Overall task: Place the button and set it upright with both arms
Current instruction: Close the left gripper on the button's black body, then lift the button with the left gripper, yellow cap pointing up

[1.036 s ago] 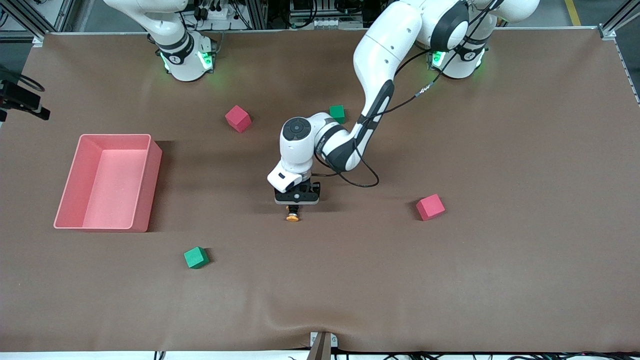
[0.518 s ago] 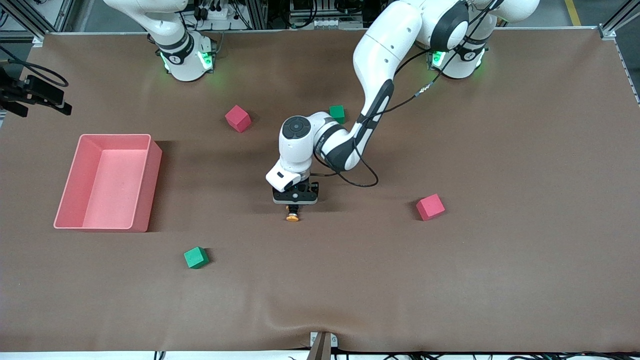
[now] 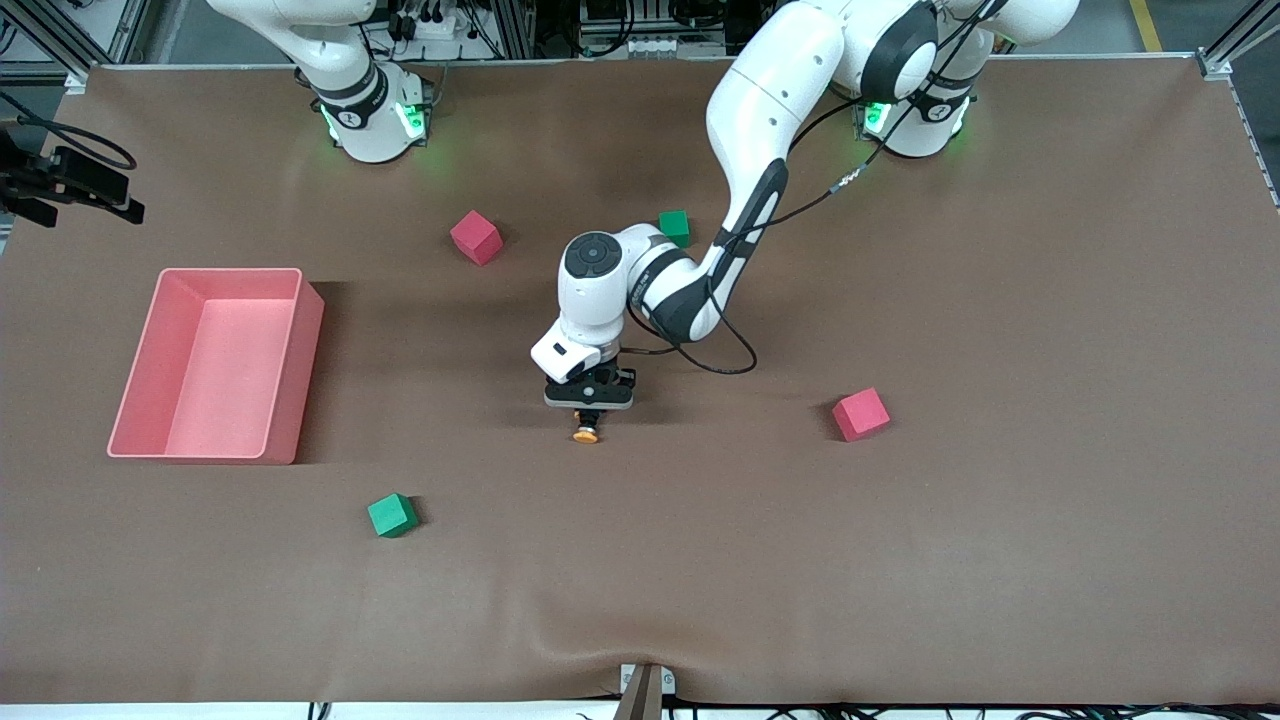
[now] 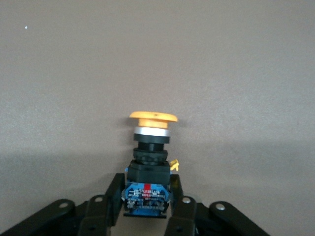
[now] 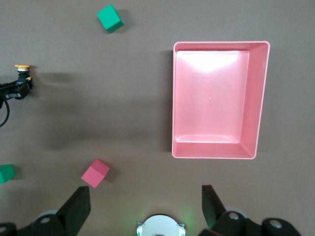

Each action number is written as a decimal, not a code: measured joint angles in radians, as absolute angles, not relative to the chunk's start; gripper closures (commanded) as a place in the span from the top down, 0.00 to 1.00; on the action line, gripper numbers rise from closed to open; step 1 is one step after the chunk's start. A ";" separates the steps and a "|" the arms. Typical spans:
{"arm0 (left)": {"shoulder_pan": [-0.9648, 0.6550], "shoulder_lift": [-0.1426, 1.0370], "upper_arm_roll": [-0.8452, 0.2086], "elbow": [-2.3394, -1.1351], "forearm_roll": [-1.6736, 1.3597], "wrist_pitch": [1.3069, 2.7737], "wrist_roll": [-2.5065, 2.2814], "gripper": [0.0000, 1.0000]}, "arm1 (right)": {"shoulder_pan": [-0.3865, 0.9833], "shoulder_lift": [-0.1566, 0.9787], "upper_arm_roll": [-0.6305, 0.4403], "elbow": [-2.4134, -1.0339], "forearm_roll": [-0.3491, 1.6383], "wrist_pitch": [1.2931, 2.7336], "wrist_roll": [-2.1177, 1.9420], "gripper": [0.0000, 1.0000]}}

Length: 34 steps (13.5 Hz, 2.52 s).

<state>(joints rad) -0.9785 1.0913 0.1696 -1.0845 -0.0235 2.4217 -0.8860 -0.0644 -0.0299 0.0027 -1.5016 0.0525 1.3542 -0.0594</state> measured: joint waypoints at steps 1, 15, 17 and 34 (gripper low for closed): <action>-0.978 1.091 0.170 -1.084 -0.023 2.422 -0.886 0.06 | -0.055 -0.030 0.004 -1.502 0.052 1.362 -0.060 1.00; -0.998 1.048 0.256 -1.073 0.293 2.427 -1.227 0.03 | 0.010 -0.024 0.003 -1.518 0.029 1.406 -0.060 1.00; -1.029 1.048 0.256 -1.094 0.512 2.427 -1.427 0.02 | 0.010 -0.024 0.002 -1.518 0.029 1.406 -0.060 1.00; -1.142 1.012 0.293 -1.199 1.087 2.203 -2.018 0.02 | 0.010 -0.023 0.002 -1.525 0.028 1.406 -0.060 1.00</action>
<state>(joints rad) -1.1423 1.0120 0.2930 -1.1990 1.0867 2.2033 -2.0180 0.0105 -0.0235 0.0021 -1.5247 0.0281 1.4063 -0.0599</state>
